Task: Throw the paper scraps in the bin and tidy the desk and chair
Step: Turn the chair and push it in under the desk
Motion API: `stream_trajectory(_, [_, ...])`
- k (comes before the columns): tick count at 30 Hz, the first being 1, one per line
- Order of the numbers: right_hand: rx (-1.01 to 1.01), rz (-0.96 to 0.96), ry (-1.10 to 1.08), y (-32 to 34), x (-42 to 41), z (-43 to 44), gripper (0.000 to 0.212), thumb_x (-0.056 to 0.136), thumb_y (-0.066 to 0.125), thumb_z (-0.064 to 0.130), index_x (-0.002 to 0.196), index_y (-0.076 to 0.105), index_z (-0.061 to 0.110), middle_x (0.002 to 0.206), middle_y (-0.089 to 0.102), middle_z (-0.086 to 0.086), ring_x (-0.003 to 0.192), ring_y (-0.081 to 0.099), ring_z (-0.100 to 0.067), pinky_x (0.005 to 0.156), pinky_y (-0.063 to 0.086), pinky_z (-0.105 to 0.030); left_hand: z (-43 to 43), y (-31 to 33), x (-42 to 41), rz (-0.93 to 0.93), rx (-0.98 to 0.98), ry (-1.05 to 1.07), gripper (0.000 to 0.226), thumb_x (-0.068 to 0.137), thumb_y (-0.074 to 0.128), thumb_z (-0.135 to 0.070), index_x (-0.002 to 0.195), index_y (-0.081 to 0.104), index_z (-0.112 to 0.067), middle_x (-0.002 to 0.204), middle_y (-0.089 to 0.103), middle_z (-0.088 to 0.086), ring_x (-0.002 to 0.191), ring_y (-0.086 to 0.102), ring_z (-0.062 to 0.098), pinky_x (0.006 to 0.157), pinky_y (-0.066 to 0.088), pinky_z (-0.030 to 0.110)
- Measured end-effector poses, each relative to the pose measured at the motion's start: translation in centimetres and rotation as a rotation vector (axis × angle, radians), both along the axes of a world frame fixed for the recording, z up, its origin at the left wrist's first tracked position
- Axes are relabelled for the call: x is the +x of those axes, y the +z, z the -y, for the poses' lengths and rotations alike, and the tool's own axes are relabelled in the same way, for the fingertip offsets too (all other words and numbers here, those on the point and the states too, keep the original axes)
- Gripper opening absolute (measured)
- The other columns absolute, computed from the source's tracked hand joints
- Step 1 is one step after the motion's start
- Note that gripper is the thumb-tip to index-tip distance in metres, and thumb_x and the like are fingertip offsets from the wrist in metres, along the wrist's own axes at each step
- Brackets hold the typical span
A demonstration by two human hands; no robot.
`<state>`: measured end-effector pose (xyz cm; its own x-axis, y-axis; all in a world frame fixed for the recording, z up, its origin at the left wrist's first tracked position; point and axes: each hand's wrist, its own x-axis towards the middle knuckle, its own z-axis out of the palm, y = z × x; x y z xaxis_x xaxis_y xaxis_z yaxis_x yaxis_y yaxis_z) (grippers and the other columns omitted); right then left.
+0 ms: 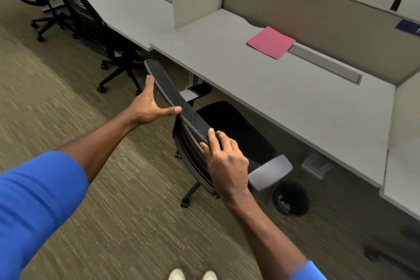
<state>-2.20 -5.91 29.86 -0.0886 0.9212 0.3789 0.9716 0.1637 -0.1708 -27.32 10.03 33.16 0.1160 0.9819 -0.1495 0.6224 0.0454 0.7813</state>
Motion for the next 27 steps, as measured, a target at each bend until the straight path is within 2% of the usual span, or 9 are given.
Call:
stream_trajectory(6, [0.014, -0.06, -0.033, 0.1, 2.5, 0.2, 0.047, 0.111, 0.048, 0.039, 0.147, 0.056, 0.009, 0.136, 0.066, -0.016, 0.121, 0.066, -0.031, 0.087, 0.065, -0.045, 0.9, -0.8, 2.9, 0.044, 0.03, 0.026, 0.154, 0.064, 0.089, -0.07, 0.167, -0.017, -0.027, 0.178, -0.019, -0.005, 0.166, 0.0, 0.023, 0.134, 0.013, 0.045])
stream_trajectory(15, [-0.015, -0.077, -0.088, -0.1, 5.4, -1.0, 0.049, 0.11, 0.049, 0.038, 0.15, 0.053, 0.01, 0.14, 0.063, -0.016, 0.127, 0.061, -0.029, 0.089, 0.064, -0.044, 0.4, -0.8, 6.1, 0.049, 0.048, 0.035, 0.158, 0.063, 0.088, -0.073, 0.167, -0.019, -0.022, 0.177, -0.022, -0.001, 0.166, -0.004, 0.023, 0.133, 0.01, 0.039])
stream_trajectory(24, [-0.011, -0.03, -0.067, -0.8, 9.9, -3.8, 0.047, 0.11, 0.052, 0.035, 0.151, 0.053, 0.011, 0.14, 0.063, -0.015, 0.126, 0.062, -0.029, 0.09, 0.064, -0.046, -1.9, -1.5, 9.4, 0.019, 0.071, 0.02, 0.16, 0.062, 0.084, -0.081, 0.166, -0.023, -0.023, 0.175, -0.028, 0.001, 0.165, -0.006, 0.027, 0.133, 0.013, 0.048])
stream_trajectory(27, [0.003, -0.028, -0.059, -0.9, 11.4, -4.5, 0.047, 0.111, 0.048, 0.035, 0.15, 0.054, 0.011, 0.14, 0.063, -0.015, 0.126, 0.062, -0.029, 0.091, 0.064, -0.046, -2.4, -1.9, 9.9, -0.054, 0.099, -0.009, 0.159, 0.063, 0.076, -0.089, 0.165, -0.025, -0.021, 0.174, -0.032, 0.001, 0.164, -0.015, 0.023, 0.134, 0.008, 0.048])
